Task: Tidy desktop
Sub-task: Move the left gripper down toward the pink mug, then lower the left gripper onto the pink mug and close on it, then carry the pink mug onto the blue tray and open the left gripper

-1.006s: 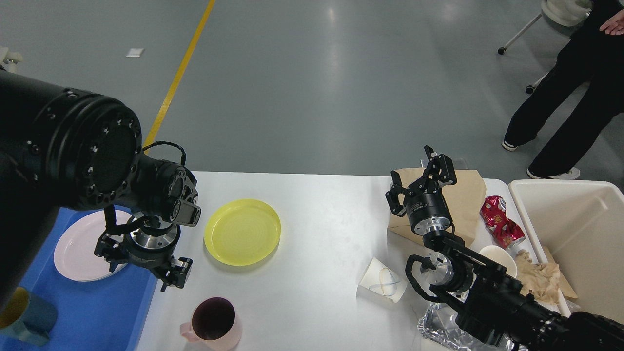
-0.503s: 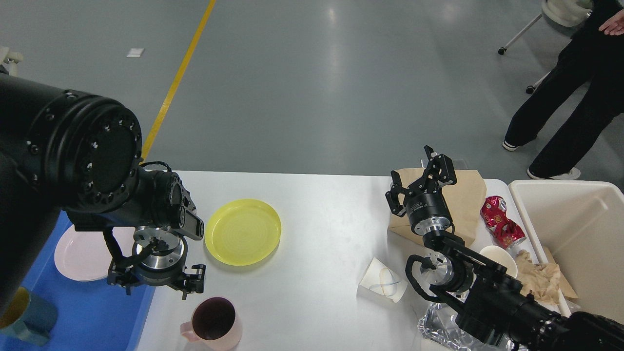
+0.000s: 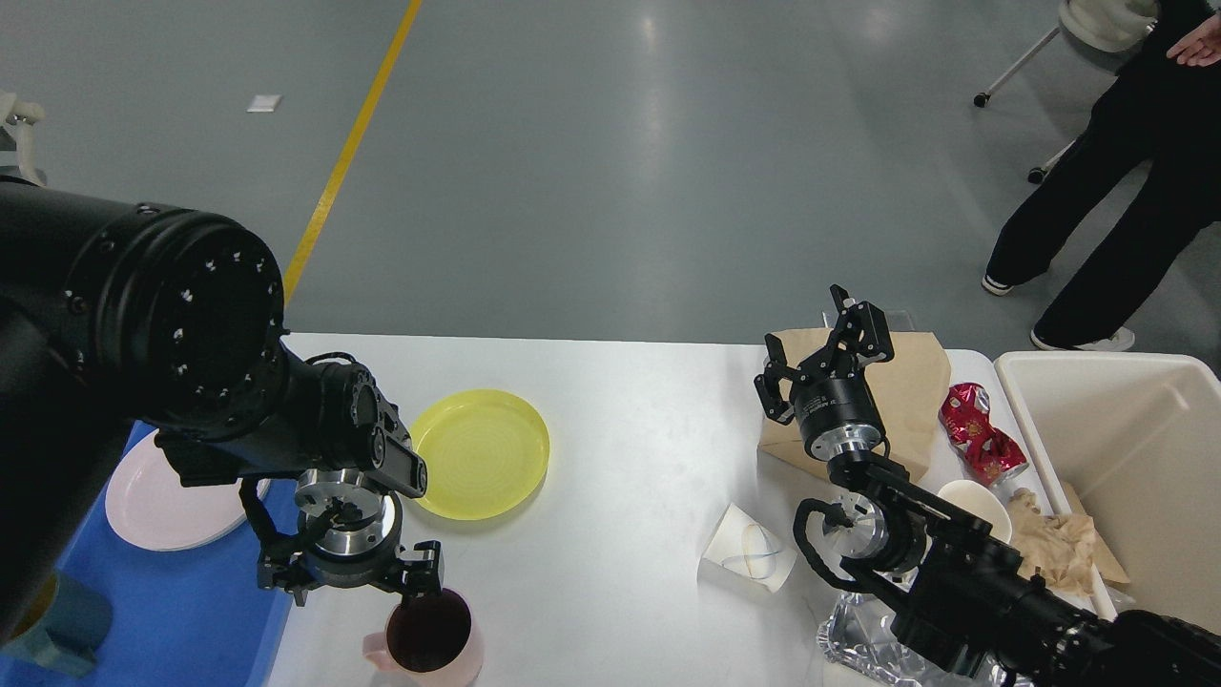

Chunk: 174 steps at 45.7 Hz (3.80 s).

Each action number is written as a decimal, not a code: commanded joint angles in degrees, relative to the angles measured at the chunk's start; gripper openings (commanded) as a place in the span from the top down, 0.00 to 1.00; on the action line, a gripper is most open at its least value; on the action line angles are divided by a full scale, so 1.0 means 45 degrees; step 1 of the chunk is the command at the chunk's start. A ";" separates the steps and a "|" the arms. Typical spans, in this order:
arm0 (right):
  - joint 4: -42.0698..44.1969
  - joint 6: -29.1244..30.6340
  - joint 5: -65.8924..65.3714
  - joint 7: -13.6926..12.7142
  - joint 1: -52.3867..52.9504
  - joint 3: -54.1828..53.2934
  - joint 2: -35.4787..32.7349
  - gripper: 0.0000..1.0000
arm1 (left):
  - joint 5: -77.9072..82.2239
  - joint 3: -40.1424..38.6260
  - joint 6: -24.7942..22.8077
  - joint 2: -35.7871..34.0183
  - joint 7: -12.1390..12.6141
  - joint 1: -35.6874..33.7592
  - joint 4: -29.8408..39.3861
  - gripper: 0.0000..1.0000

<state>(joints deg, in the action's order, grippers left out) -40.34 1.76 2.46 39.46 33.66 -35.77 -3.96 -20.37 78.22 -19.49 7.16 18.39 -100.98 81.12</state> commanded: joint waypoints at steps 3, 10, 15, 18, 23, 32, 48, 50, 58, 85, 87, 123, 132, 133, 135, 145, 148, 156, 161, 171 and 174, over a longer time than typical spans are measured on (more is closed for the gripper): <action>0.0001 0.0000 0.0000 0.0000 0.0000 0.0000 0.0001 0.00 | 0.0171 -0.0096 -0.1272 -0.0146 0.0034 -0.0314 -0.0174 0.02; 0.0001 0.0000 0.0000 0.0000 0.0000 0.0000 0.0001 0.00 | 0.0445 -0.0096 -0.2152 -0.0381 0.0073 -0.0569 -0.0428 0.02; 0.0001 0.0000 0.0000 0.0000 0.0000 0.0000 0.0001 0.00 | 0.0445 -0.0135 -0.1900 -0.0147 0.0093 -0.0257 -0.0468 0.02; 0.0001 0.0000 0.0000 0.0000 0.0000 0.0000 0.0001 0.00 | 0.0347 -0.0310 -0.1199 0.0009 0.0112 0.0056 -0.0468 0.02; 0.0001 0.0000 0.0000 0.0000 0.0000 0.0000 0.0001 0.00 | 0.0347 -0.0818 -0.0142 0.0049 0.0190 0.0291 -0.0468 0.02; 0.0001 0.0000 0.0000 0.0000 0.0000 0.0000 0.0001 0.00 | 0.0347 -0.0916 -0.0180 0.0029 0.0366 0.0369 -0.0448 0.02; 0.0001 0.0000 0.0000 0.0000 0.0000 0.0000 0.0001 0.00 | 0.0522 -0.0936 -0.0747 0.0088 0.0639 0.0857 -0.0506 0.01; 0.0001 0.0000 0.0000 0.0000 0.0000 0.0000 0.0001 0.00 | 0.0639 -0.0936 -0.0649 0.0107 0.0640 0.0935 -0.0545 0.02; 0.0001 0.0000 0.0000 0.0000 0.0000 0.0000 0.0001 0.00 | 0.1030 -0.0936 -0.0161 0.0088 0.0581 0.1228 -0.0877 0.02; 0.0001 0.0000 0.0000 0.0000 0.0000 0.0000 0.0001 0.00 | 0.1499 -0.1112 0.1324 0.0166 0.0542 0.2009 -0.1112 0.27; 0.0001 0.0000 0.0000 0.0000 0.0000 0.0000 0.0001 0.00 | 0.1499 -0.1112 0.1363 0.0185 0.0542 0.2048 -0.1131 0.30; 0.0001 0.0000 0.0000 0.0000 0.0000 0.0000 0.0001 0.00 | 0.2669 -0.1151 0.1617 0.0146 0.0347 0.2185 -0.1093 1.00; 0.0001 0.0000 0.0000 0.0000 0.0000 0.0000 0.0001 0.00 | 0.3335 -0.1112 0.1480 0.0049 0.0366 0.2068 -0.1073 1.00; 0.0001 0.0000 0.0000 0.0000 0.0000 0.0000 0.0001 0.00 | 0.3335 -0.1150 0.1441 0.0029 0.0347 0.2049 -0.1073 1.00; 0.0001 0.0000 0.0000 0.0000 0.0000 0.0000 0.0001 0.00 | 0.3335 -0.1151 0.1363 -0.0049 0.0366 0.1913 -0.1034 1.00; 0.0001 0.0000 0.0000 0.0000 0.0000 0.0000 0.0001 0.00 | 0.3335 -0.1307 -0.1603 -0.1005 0.0347 -0.0175 -0.0995 1.00; 0.0001 0.0000 0.0000 0.0000 0.0000 0.0000 0.0001 0.00 | 0.3335 -0.1307 -0.2696 -0.1454 0.0347 -0.0956 -0.0995 1.00; 0.0020 0.0000 0.0000 0.0000 0.0000 0.0000 0.0001 0.00 | 0.3316 -0.1210 -0.6446 -0.3075 0.0327 -0.3261 -0.0995 1.00; 0.0020 0.0000 0.0000 0.0000 0.0000 0.0000 0.0001 0.00 | 0.3354 -0.0879 -0.7581 -0.3779 0.0347 -0.4122 -0.0995 1.00; 0.0001 0.0000 0.0000 0.0000 0.0000 0.0000 0.0001 0.00 | 0.3763 0.0860 -0.6647 -0.4656 0.0327 -0.3598 -0.0995 1.00; 0.0020 0.0000 0.0000 0.0000 0.0000 0.0000 0.0001 0.00 | 0.4485 0.0939 -0.5886 -0.5398 0.0327 -0.2973 -0.1014 1.00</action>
<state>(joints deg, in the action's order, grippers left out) -40.29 1.76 2.46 39.46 33.66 -35.77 -3.95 -4.03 80.86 -50.68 -12.65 19.90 -118.03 76.52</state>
